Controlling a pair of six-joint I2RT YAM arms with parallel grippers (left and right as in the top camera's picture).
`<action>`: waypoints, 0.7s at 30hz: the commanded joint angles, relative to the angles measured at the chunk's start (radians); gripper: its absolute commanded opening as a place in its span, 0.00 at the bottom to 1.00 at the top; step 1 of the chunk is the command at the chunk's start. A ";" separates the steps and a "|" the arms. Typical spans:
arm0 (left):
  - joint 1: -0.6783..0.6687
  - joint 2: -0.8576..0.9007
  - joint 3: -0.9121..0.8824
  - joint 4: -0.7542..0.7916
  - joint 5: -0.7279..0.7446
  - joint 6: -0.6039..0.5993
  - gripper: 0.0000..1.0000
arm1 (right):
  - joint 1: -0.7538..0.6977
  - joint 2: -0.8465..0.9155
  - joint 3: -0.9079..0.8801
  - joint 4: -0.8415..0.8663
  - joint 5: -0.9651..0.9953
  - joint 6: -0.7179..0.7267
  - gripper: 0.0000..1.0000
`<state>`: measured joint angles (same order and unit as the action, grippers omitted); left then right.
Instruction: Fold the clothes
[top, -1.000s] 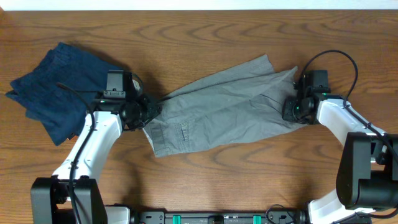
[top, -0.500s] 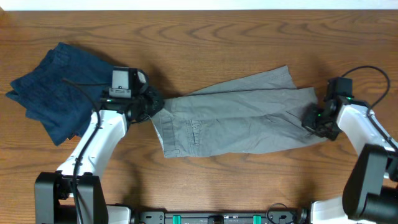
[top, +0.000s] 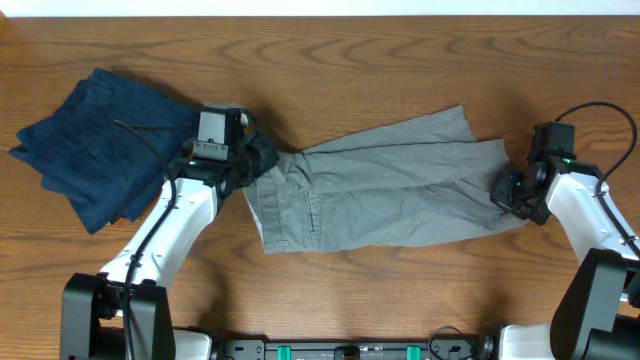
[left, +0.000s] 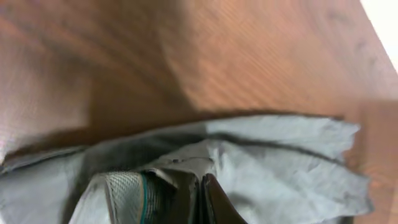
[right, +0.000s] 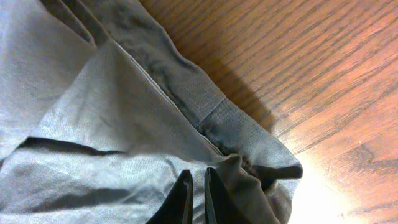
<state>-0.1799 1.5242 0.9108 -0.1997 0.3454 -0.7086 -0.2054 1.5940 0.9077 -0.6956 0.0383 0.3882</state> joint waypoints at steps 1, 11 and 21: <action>0.012 0.008 -0.007 0.019 -0.080 -0.063 0.06 | -0.004 -0.011 -0.003 -0.006 0.013 -0.012 0.08; 0.038 0.008 -0.008 -0.014 -0.248 -0.366 0.06 | -0.003 -0.011 -0.003 0.128 -0.235 -0.232 0.26; 0.038 0.010 -0.008 -0.256 -0.240 -0.236 0.06 | 0.008 0.013 -0.003 0.231 -0.261 -0.157 0.53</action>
<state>-0.1413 1.5246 0.9089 -0.4179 0.1234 -1.0084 -0.2035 1.5967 0.9058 -0.4843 -0.1921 0.2234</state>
